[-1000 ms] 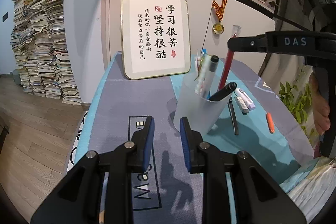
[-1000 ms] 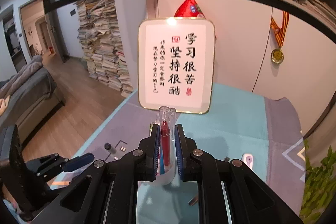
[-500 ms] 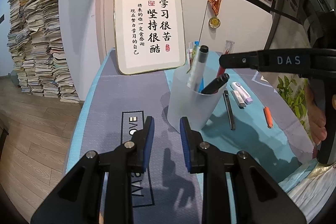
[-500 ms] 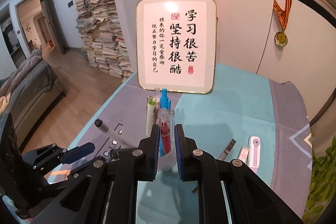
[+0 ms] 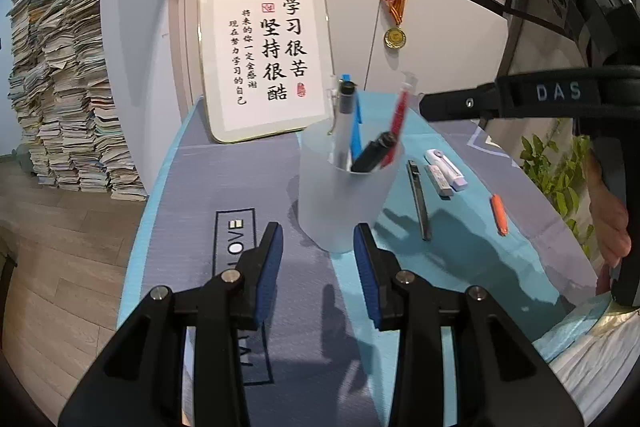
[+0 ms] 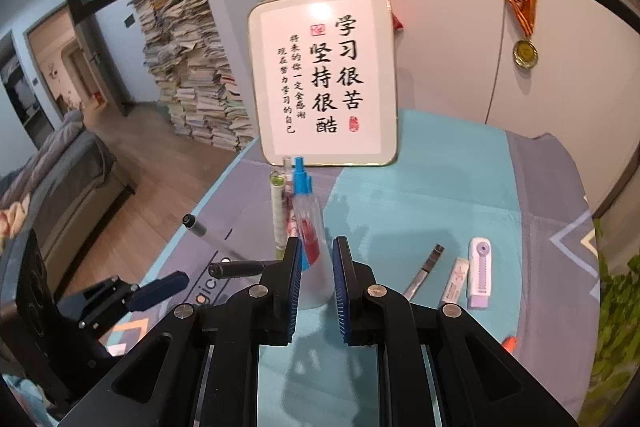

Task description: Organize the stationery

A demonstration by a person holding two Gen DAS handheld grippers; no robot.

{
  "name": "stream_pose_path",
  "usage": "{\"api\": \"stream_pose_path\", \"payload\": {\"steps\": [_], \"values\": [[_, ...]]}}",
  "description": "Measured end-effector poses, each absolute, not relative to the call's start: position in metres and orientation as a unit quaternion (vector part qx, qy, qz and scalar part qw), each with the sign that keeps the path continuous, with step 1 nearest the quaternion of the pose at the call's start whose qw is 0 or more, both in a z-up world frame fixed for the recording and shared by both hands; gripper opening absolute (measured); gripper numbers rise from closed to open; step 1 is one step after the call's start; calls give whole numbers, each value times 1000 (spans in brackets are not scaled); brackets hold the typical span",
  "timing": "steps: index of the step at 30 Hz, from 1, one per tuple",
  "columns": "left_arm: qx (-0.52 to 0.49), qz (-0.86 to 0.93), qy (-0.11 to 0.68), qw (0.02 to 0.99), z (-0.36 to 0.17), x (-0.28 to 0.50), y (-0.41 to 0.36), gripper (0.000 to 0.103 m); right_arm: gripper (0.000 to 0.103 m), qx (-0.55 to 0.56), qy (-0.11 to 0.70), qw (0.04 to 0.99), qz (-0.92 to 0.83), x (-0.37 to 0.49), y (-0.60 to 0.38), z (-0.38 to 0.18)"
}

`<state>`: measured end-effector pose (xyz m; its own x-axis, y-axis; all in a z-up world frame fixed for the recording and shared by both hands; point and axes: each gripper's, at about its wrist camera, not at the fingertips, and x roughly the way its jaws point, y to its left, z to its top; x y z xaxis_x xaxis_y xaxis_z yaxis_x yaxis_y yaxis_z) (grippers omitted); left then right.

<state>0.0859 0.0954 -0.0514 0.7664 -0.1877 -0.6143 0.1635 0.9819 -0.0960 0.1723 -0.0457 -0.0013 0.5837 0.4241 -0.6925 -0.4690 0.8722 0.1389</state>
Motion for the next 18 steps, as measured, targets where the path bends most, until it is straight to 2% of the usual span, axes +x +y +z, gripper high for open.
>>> {"api": "stream_pose_path", "payload": {"steps": [12,13,16,18], "values": [[14,-135,335,933,-50,77,59,35,16,36,384,902,195,172,-112,-2],[17,-139,336,931,-50,77,55,35,20,44,388,902,186,173,-120,-5],[25,-151,343,927,-52,78,41,35,41,58,394,903,160,173,-139,-10],[30,-159,348,923,-54,81,31,35,44,66,393,906,143,170,-152,-14]]}}
